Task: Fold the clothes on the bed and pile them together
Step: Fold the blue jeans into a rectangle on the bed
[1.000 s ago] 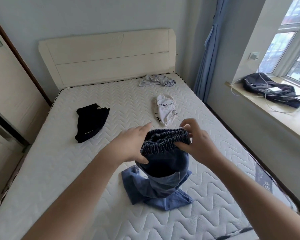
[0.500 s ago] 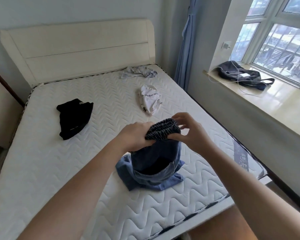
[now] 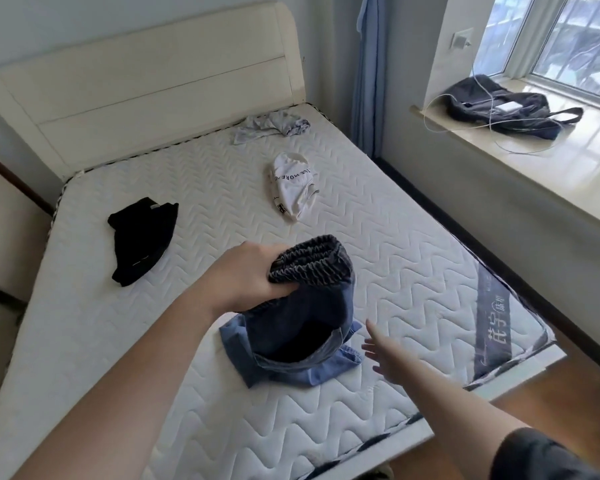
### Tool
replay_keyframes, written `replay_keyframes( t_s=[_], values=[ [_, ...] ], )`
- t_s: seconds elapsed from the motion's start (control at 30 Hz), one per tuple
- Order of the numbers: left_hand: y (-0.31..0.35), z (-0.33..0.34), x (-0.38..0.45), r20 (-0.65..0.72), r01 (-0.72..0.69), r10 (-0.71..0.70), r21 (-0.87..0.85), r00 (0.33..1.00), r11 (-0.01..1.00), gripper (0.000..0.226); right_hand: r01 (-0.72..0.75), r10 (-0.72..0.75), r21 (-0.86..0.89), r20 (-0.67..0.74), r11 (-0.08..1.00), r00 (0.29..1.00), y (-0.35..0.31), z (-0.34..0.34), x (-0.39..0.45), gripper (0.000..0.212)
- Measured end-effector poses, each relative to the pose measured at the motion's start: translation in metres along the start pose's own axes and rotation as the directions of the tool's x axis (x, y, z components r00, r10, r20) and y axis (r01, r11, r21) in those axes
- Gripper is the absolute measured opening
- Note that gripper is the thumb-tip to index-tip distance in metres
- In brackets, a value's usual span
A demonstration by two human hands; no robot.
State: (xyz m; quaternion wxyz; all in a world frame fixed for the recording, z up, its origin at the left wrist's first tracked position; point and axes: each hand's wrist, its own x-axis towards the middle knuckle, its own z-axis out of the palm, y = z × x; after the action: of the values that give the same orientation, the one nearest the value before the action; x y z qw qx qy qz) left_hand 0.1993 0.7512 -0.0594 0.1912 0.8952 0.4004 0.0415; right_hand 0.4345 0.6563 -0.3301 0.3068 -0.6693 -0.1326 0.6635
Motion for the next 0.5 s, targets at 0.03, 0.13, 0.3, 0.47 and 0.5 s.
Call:
replay_keyframes(
  t_s=[0.03, 0.13, 0.3, 0.47, 0.5],
  values=[
    [0.004, -0.002, 0.005, -0.002, 0.004, -0.004, -0.011, 1.0, 1.0, 0.019, -0.01, 0.009, 0.016, 0.042, 1.0, 0.999, -0.001, -0.003, 0.006, 0.08],
    [0.012, -0.01, 0.015, -0.031, 0.019, -0.021, -0.073, 0.999, 0.997, 0.018, 0.067, -0.088, 0.103, 0.216, 0.992, 0.973, -0.01, -0.001, 0.022, 0.076],
    [0.018, -0.024, 0.027, -0.102, 0.054, -0.073, -0.184, 0.992, 0.981, 0.017, 0.145, -0.226, 0.226, 0.391, 0.963, 0.892, -0.033, 0.006, 0.036, 0.055],
    [0.006, -0.044, 0.034, -0.196, 0.111, -0.158, -0.23, 0.968, 0.967, 0.02, 0.216, -0.393, 0.442, 0.359, 0.87, 0.847, -0.071, -0.014, 0.035, 0.067],
    [0.002, -0.048, 0.033, -0.218, 0.117, -0.173, -0.248, 0.96, 0.962, 0.021, 0.233, -0.429, 0.475, 0.36, 0.849, 0.829, -0.082, -0.022, 0.032, 0.069]
  ],
)
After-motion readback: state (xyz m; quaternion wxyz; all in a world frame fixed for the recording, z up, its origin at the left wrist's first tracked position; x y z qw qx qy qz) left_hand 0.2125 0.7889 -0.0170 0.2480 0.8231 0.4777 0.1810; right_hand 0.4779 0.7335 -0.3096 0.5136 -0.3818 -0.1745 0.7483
